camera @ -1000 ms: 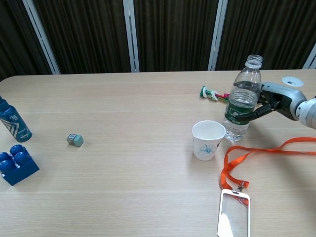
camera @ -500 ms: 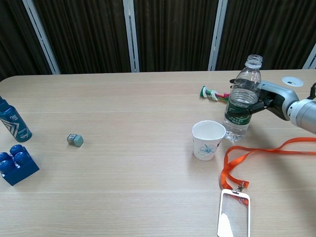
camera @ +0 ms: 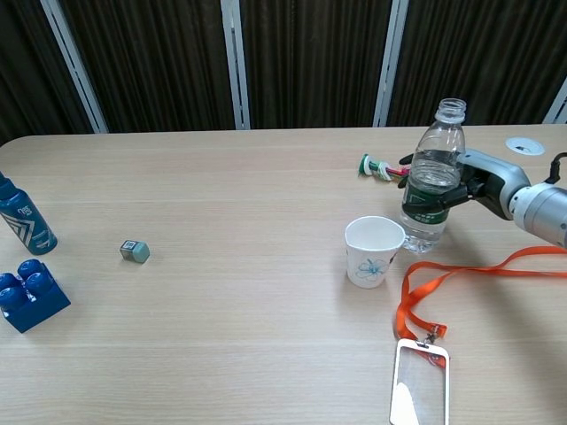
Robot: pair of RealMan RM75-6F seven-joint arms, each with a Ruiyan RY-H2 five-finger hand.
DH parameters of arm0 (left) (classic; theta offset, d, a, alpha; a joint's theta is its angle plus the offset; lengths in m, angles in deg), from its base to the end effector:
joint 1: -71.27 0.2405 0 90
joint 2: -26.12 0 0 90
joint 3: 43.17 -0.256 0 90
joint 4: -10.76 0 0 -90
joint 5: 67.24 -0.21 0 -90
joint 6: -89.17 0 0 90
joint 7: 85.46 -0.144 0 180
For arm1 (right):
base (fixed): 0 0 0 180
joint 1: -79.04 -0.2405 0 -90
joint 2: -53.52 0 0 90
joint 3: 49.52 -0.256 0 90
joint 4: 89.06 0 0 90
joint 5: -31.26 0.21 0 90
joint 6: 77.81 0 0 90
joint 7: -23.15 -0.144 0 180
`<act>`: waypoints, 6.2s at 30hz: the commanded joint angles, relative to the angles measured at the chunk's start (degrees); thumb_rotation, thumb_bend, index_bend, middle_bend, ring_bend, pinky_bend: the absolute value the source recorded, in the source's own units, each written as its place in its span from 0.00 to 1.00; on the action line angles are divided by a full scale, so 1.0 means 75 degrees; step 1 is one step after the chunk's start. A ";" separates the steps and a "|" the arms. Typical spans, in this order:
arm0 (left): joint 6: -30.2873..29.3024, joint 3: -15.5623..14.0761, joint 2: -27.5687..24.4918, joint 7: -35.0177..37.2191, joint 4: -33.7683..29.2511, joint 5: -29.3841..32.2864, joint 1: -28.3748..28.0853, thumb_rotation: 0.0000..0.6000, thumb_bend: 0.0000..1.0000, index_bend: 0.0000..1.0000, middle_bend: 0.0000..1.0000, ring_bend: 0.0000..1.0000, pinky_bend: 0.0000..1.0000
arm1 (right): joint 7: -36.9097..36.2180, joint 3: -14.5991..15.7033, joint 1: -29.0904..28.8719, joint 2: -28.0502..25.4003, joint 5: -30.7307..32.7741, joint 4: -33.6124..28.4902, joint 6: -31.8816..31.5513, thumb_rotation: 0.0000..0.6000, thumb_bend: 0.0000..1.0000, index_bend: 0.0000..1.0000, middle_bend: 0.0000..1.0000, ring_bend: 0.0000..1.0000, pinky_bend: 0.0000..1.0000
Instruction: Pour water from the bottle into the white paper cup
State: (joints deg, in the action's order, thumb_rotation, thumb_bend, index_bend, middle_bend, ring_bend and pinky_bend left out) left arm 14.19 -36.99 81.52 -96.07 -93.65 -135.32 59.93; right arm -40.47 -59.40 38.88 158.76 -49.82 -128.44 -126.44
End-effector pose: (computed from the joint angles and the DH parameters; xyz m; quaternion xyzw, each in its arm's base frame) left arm -0.2990 0.2185 0.1843 -0.5785 -0.4292 -0.3047 0.6231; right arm -0.2506 -0.3897 -0.0456 0.4598 -0.6787 0.5102 0.2602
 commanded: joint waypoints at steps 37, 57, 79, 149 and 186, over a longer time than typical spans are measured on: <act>-0.0084 -0.0153 -0.0362 0.0776 -0.0188 -0.0604 0.0150 1.00 0.04 0.00 0.00 0.00 0.00 | 0.6364 0.0310 0.0985 -0.2167 -0.0310 -0.3083 -0.2265 1.00 0.69 0.42 0.53 0.48 0.46; -0.0015 -0.0119 -0.0312 0.0663 -0.0166 -0.0438 0.0097 1.00 0.04 0.00 0.00 0.00 0.00 | 0.9263 0.0479 0.0508 -0.1623 -0.0130 -0.3093 -0.1422 1.00 0.72 0.43 0.56 0.52 0.47; 0.0055 -0.0124 -0.0308 0.0669 -0.0153 -0.0395 0.0063 1.00 0.04 0.00 0.00 0.00 0.00 | 1.0083 0.0557 0.0440 -0.1361 -0.0213 -0.2361 -0.1533 1.00 0.73 0.44 0.57 0.53 0.48; 0.0169 -0.0179 -0.0321 0.0623 -0.0199 -0.0351 0.0015 1.00 0.04 0.00 0.00 0.00 0.00 | 1.0960 0.0697 0.0434 -0.1242 -0.0662 -0.1710 -0.2061 1.00 0.74 0.46 0.59 0.55 0.48; 0.0205 -0.0193 -0.0308 0.0582 -0.0200 -0.0321 -0.0009 1.00 0.04 0.00 0.00 0.00 0.00 | 1.1096 0.0594 0.0397 -0.1273 -0.0531 -0.1661 -0.2009 1.00 0.74 0.46 0.59 0.55 0.48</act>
State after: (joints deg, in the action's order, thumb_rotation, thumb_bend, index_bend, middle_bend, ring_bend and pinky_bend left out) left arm 15.73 -38.44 79.21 -91.70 -95.14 -137.74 59.86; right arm 42.75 -54.95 41.86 149.21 -53.80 -140.90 -141.51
